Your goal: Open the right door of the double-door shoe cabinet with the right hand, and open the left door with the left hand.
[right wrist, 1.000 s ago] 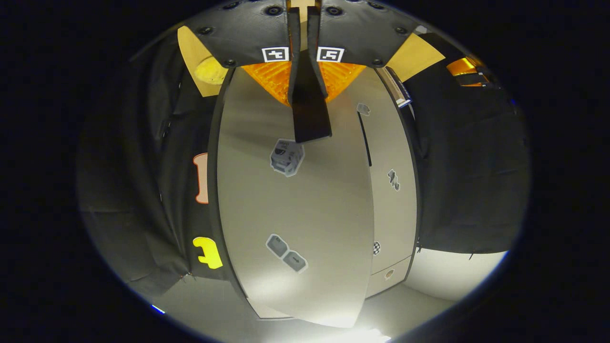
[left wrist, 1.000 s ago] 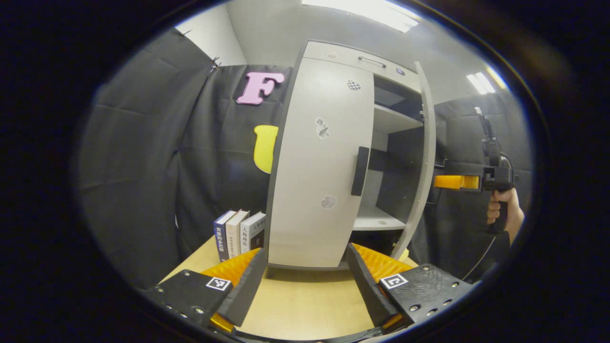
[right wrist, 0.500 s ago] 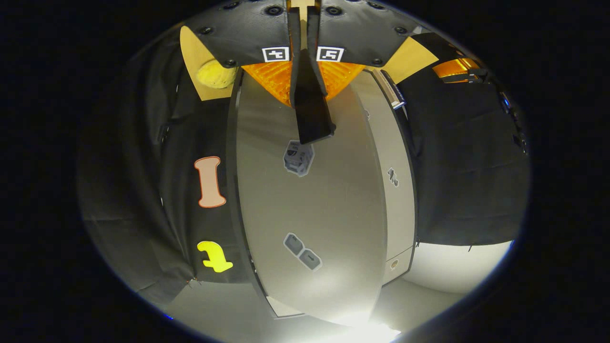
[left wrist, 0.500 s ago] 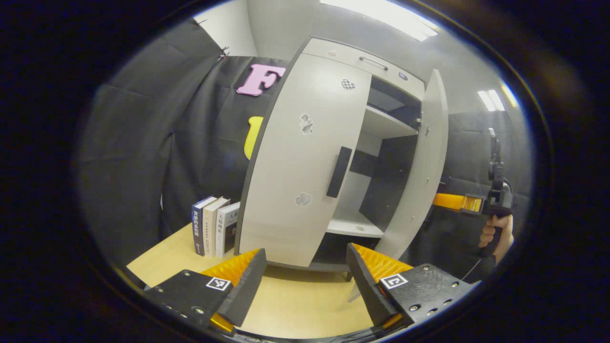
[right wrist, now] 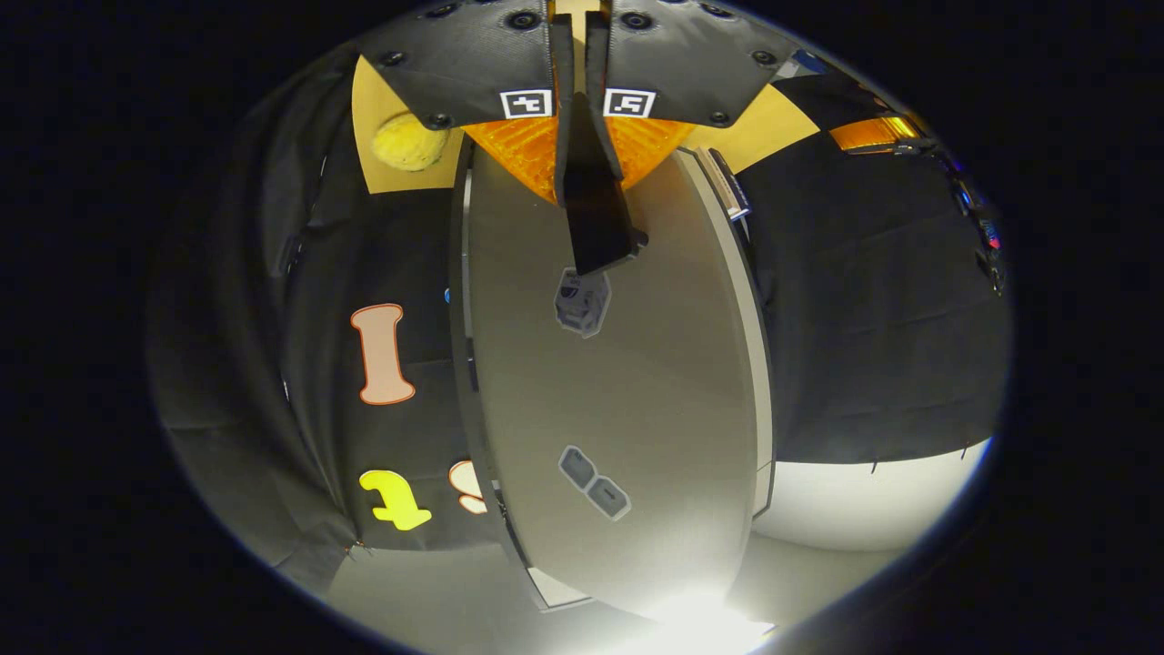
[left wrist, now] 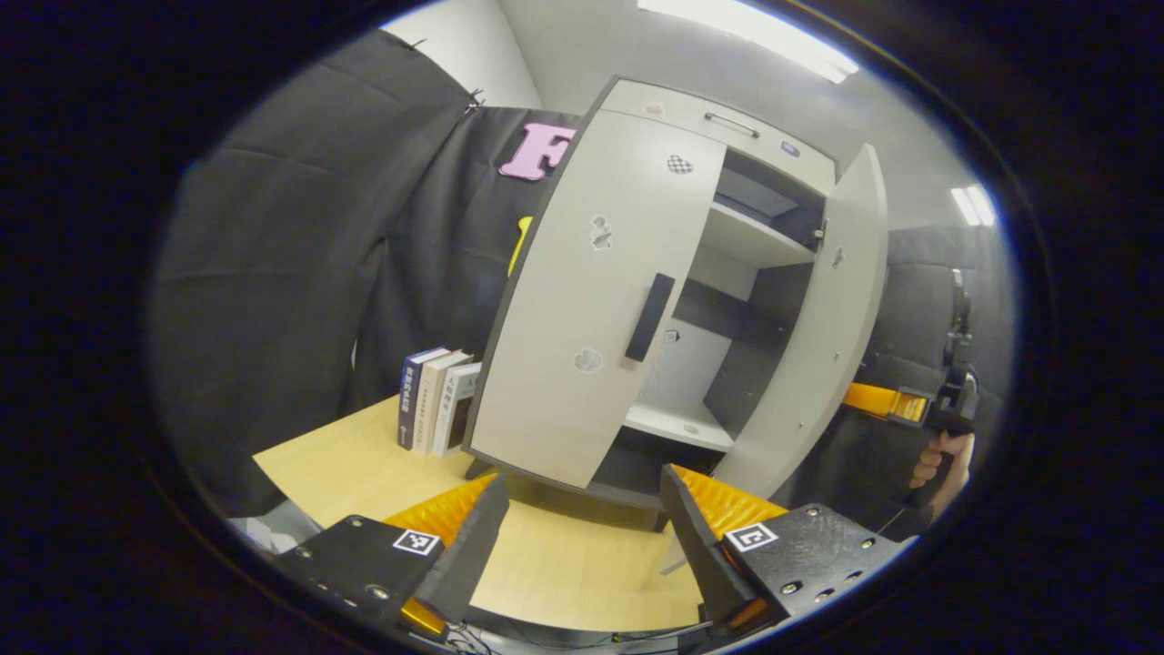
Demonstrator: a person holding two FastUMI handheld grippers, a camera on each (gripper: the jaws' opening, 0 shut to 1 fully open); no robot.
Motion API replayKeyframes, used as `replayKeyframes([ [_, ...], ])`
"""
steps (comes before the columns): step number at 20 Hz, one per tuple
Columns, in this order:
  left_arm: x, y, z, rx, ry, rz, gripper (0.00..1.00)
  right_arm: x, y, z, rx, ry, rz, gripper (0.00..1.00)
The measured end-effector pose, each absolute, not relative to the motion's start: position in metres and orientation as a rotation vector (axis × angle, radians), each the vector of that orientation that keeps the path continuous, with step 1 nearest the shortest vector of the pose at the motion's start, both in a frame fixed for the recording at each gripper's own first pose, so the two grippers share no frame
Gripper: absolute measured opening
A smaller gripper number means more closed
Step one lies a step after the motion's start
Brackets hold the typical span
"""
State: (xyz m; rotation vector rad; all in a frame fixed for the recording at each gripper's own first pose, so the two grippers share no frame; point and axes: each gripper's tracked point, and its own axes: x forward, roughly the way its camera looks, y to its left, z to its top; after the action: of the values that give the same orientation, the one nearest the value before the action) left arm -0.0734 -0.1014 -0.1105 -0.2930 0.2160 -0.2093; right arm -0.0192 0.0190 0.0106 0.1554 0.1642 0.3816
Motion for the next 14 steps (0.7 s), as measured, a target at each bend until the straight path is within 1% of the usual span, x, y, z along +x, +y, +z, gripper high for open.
replayKeyframes([
  [5, -0.087, -0.103, -0.109, -0.264, 0.2, -0.156, 0.96, -0.019, -0.021, 0.007, 0.143, 0.151, 0.344, 0.06],
  [6, -0.089, -0.105, -0.108, -0.26, 0.196, -0.155, 0.96, -0.017, -0.029, 0.007, 0.143, 0.145, 0.33, 0.1],
  [7, -0.09, -0.106, -0.106, -0.252, 0.192, -0.152, 0.98, -0.015, -0.036, 0.006, 0.144, 0.143, 0.317, 0.06],
  [8, -0.091, -0.107, -0.102, -0.241, 0.187, -0.151, 0.97, -0.013, -0.044, 0.006, 0.145, 0.142, 0.302, 0.09],
  [9, -0.092, -0.109, -0.099, -0.23, 0.183, -0.153, 0.97, -0.013, -0.047, 0.005, 0.158, 0.143, 0.305, 0.06],
  [11, -0.092, -0.113, -0.094, -0.207, 0.177, -0.163, 0.97, -0.014, -0.043, 0.004, 0.193, 0.146, 0.316, 0.06],
  [14, -0.089, -0.115, -0.09, -0.173, 0.173, -0.186, 0.99, -0.013, -0.045, 0.005, 0.185, 0.13, 0.266, 0.06],
])
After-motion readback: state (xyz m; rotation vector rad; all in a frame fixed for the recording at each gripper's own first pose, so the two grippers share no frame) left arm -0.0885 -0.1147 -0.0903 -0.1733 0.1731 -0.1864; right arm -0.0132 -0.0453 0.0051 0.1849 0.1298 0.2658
